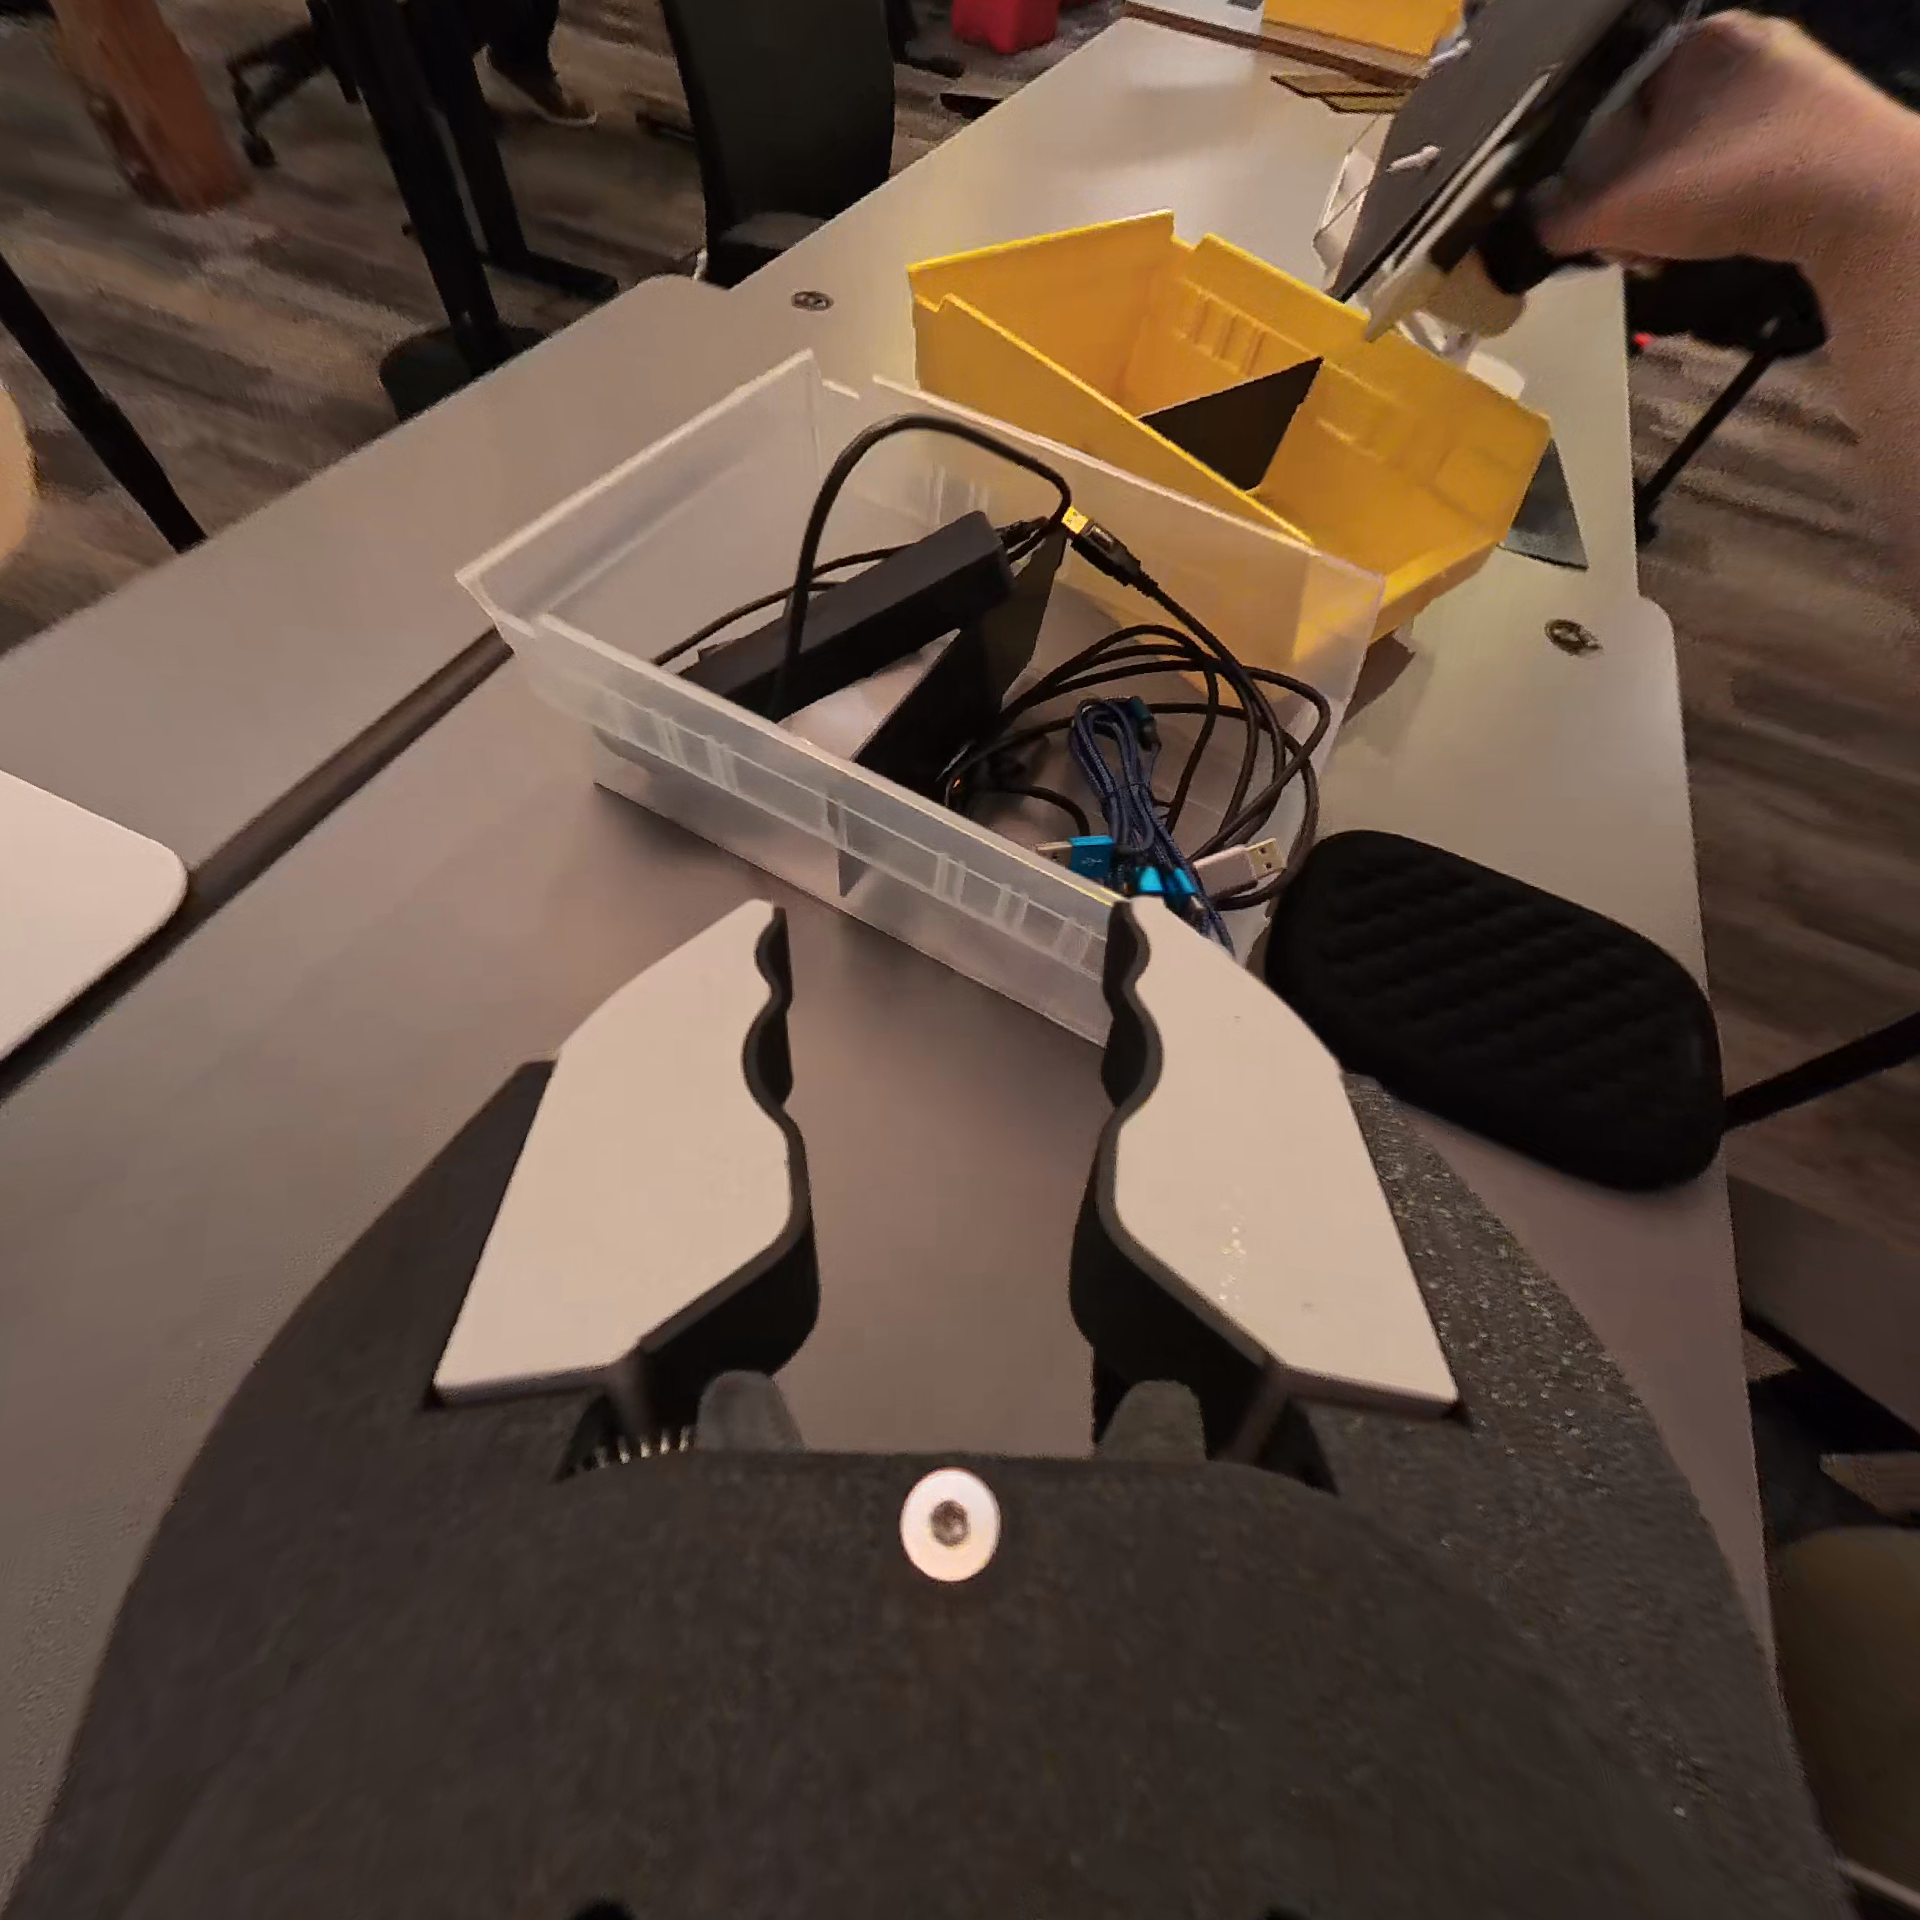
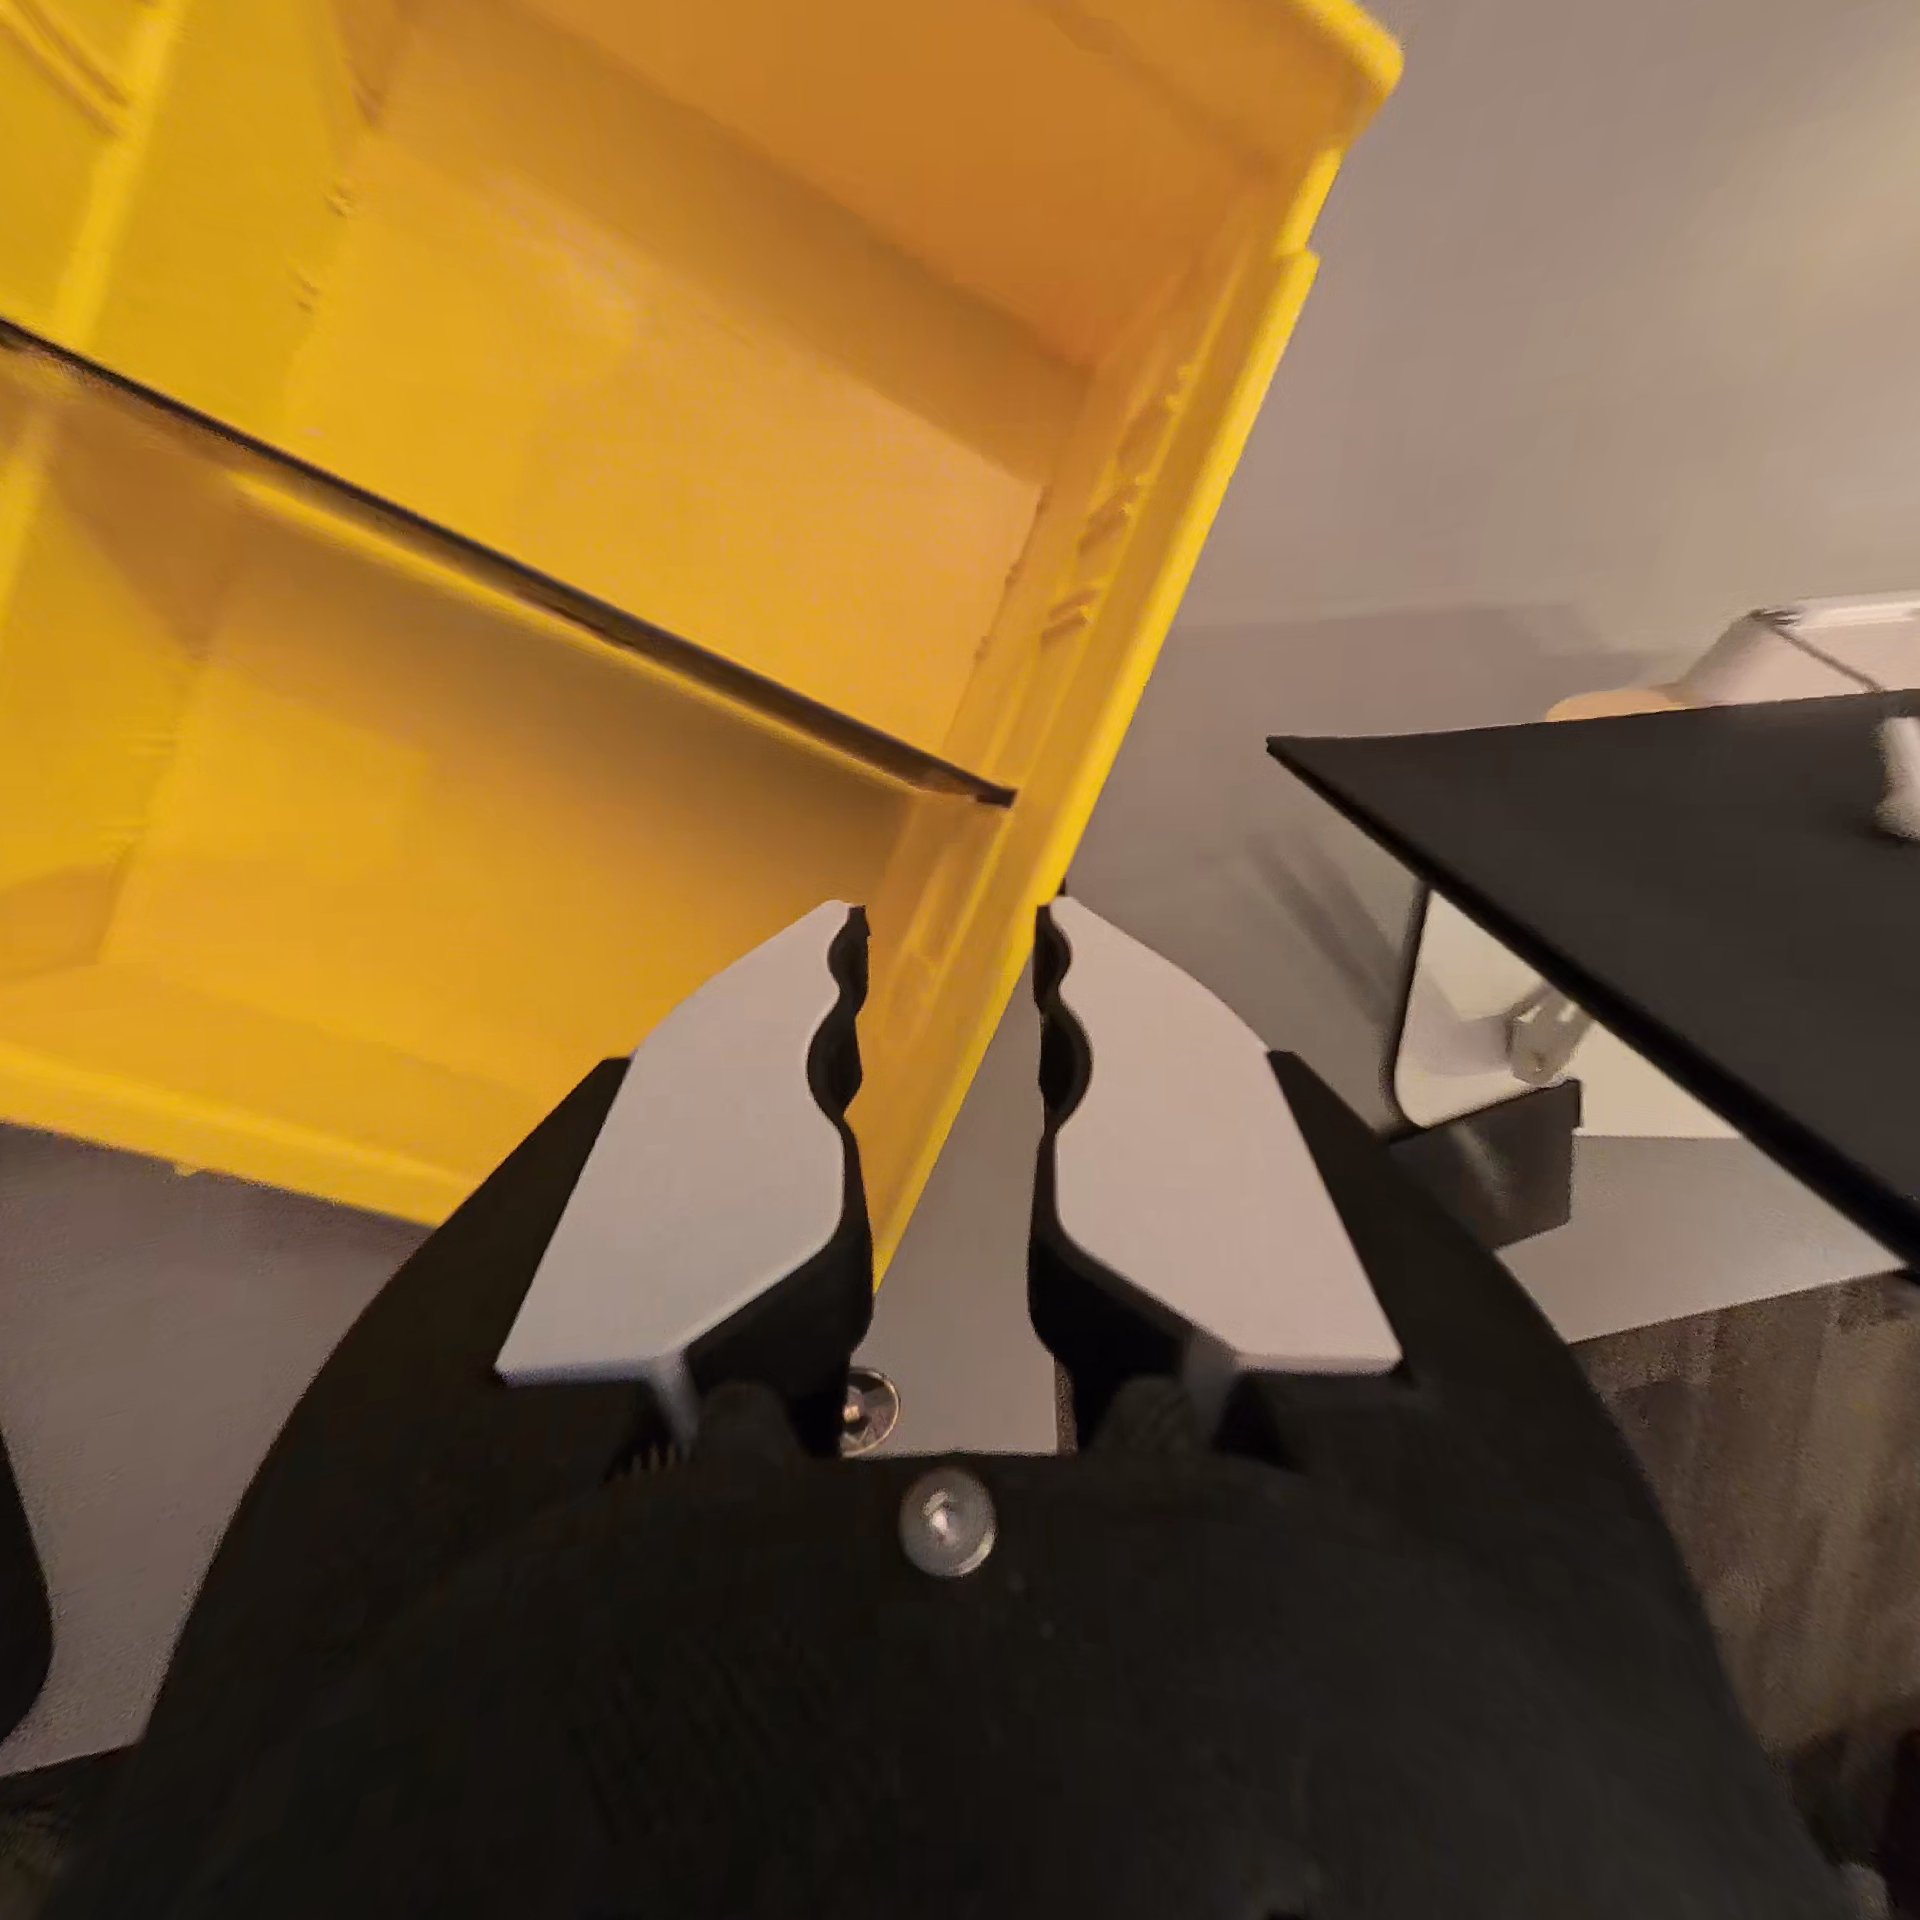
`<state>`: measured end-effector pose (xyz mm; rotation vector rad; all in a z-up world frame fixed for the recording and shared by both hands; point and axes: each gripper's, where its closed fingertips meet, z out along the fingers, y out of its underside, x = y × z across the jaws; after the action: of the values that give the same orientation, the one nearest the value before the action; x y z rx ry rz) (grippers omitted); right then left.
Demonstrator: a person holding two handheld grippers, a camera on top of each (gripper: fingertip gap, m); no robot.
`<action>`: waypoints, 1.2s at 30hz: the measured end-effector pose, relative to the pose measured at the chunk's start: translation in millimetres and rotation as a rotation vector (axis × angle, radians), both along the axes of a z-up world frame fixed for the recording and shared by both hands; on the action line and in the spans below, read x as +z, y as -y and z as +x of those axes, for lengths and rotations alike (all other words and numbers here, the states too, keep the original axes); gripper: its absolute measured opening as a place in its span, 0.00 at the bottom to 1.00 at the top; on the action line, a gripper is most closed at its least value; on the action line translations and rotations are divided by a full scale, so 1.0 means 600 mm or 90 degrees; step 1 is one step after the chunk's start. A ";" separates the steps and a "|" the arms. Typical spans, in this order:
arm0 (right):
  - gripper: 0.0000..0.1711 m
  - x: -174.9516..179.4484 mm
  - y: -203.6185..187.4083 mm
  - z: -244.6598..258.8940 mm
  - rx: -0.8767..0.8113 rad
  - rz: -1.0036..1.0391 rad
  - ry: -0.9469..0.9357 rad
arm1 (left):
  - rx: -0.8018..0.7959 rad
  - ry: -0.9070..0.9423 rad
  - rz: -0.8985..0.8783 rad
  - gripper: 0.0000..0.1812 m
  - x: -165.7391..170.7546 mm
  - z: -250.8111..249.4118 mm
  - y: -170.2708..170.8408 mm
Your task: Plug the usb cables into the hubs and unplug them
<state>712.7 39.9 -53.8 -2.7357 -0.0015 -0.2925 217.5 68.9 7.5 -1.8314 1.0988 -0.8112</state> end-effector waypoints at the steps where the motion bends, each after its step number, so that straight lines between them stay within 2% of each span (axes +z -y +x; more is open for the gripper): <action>1: 0.19 0.011 0.003 -0.008 0.004 0.010 0.007 | 0.008 0.008 -0.015 0.31 -0.010 0.008 -0.010; 5: 0.18 0.029 0.006 -0.039 0.032 0.053 -0.008 | 0.034 0.018 -0.101 0.31 -0.032 0.068 -0.060; 7: 0.18 0.028 0.010 -0.048 0.041 0.061 -0.014 | 0.053 -0.035 -0.137 0.30 -0.052 0.092 -0.091; 9: 0.18 0.024 0.017 -0.055 0.050 0.065 -0.017 | 0.077 -0.116 -0.206 0.34 -0.086 0.101 -0.115; 12: 0.18 0.021 0.033 -0.060 0.060 0.069 -0.011 | 0.090 -0.175 -0.320 0.35 -0.118 0.114 -0.121; 15: 0.17 0.016 0.042 -0.064 0.071 0.077 -0.014 | 0.115 -0.270 -0.327 0.36 -0.153 0.115 -0.126; 17: 0.17 0.006 0.045 -0.064 0.072 0.067 -0.023 | 0.107 -0.316 -0.359 0.42 -0.171 0.123 -0.112; 21: 0.16 -0.024 0.044 -0.054 0.074 0.034 -0.032 | 0.092 -0.312 -0.434 0.32 -0.172 0.135 -0.095; 23: 0.16 -0.043 0.046 -0.049 0.066 0.016 -0.049 | 0.084 -0.299 -0.501 0.24 -0.173 0.138 -0.085; 26: 0.14 -0.052 0.041 -0.051 0.063 0.034 -0.069 | 0.074 -0.301 -0.572 0.17 -0.174 0.141 -0.074; 32: 0.13 -0.039 0.045 -0.043 0.054 0.063 -0.064 | 0.078 -0.390 -0.489 0.08 -0.166 0.111 -0.093; 36: 0.14 -0.017 0.034 -0.021 0.002 0.119 -0.076 | 0.109 -0.384 -0.484 0.06 -0.165 0.073 -0.115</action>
<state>700.0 19.4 -63.7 -2.5619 0.0509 -0.1202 261.5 137.8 -91.6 -2.9012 1.0312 -0.6247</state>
